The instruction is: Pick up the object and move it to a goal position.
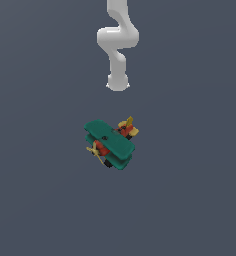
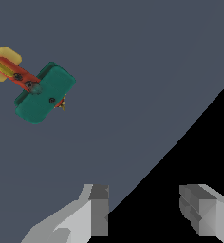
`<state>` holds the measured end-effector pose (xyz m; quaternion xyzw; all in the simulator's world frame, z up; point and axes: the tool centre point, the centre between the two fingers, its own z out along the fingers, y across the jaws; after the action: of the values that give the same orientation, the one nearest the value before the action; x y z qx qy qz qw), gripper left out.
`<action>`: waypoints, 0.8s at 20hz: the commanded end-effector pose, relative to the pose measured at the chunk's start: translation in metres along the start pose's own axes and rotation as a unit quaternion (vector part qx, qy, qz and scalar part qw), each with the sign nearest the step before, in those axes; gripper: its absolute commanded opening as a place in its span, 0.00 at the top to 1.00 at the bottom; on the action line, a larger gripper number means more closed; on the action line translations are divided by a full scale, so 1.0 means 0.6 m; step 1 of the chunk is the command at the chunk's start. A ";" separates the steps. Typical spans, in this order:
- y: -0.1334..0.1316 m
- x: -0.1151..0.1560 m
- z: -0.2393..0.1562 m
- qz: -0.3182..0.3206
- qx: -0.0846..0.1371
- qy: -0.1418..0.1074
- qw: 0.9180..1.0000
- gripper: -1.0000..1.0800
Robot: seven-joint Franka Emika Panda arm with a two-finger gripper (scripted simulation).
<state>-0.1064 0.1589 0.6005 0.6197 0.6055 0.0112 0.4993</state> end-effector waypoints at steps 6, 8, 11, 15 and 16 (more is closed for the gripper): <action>0.003 0.041 -0.007 -0.091 -0.016 -0.046 0.995 0.38; 0.002 0.054 -0.007 -0.115 -0.019 -0.059 0.991 0.38; 0.001 0.073 -0.004 -0.153 -0.021 -0.077 0.985 0.38; -0.002 0.099 0.003 -0.203 -0.021 -0.102 0.974 0.38; -0.003 0.106 0.005 -0.215 -0.021 -0.108 0.970 0.38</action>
<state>-0.0910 0.2019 0.5652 0.4763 0.6628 -0.1351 0.5618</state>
